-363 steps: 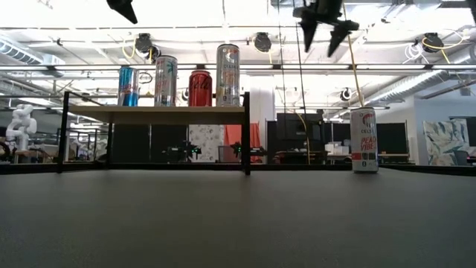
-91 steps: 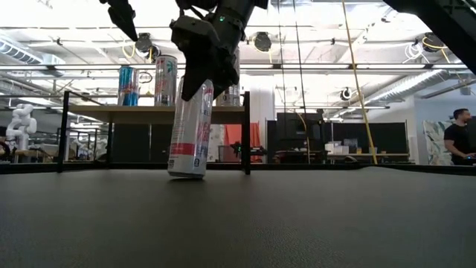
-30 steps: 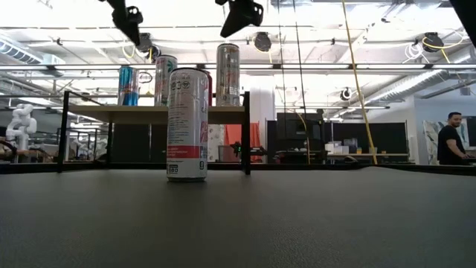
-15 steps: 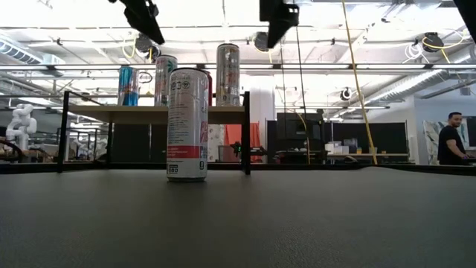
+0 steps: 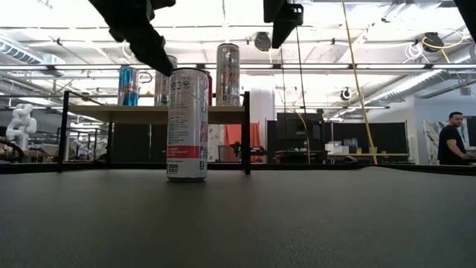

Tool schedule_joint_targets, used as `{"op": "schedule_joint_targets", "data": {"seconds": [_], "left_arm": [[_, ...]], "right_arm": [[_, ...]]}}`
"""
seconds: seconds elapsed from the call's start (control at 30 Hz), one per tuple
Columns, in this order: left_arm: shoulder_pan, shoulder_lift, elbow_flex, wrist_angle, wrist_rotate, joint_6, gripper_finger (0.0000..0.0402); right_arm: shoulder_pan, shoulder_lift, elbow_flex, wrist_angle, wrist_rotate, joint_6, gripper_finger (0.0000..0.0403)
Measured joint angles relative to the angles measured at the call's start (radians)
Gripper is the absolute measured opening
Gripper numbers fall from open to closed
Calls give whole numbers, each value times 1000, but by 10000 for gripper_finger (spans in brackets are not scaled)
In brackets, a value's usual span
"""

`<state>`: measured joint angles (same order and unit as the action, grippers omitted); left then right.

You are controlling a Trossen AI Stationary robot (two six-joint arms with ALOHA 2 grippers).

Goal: Place canned beverage on shelf
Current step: Put the white pink soda can on the shelf aligned with the other white pink soda can

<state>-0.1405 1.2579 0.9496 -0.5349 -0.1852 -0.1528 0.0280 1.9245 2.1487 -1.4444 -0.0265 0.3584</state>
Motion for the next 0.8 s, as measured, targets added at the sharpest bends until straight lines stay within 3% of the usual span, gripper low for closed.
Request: {"op": "schedule_joint_targets", "data": {"seconds": [0.5, 0.8], "left_arm": [[0, 174, -8, 143, -10, -52, 389], [1, 201, -7, 172, -10, -46, 389]], "right_arm": [[0, 0, 0, 13, 0, -30, 315], [0, 0, 0, 13, 0, -30, 315]]}}
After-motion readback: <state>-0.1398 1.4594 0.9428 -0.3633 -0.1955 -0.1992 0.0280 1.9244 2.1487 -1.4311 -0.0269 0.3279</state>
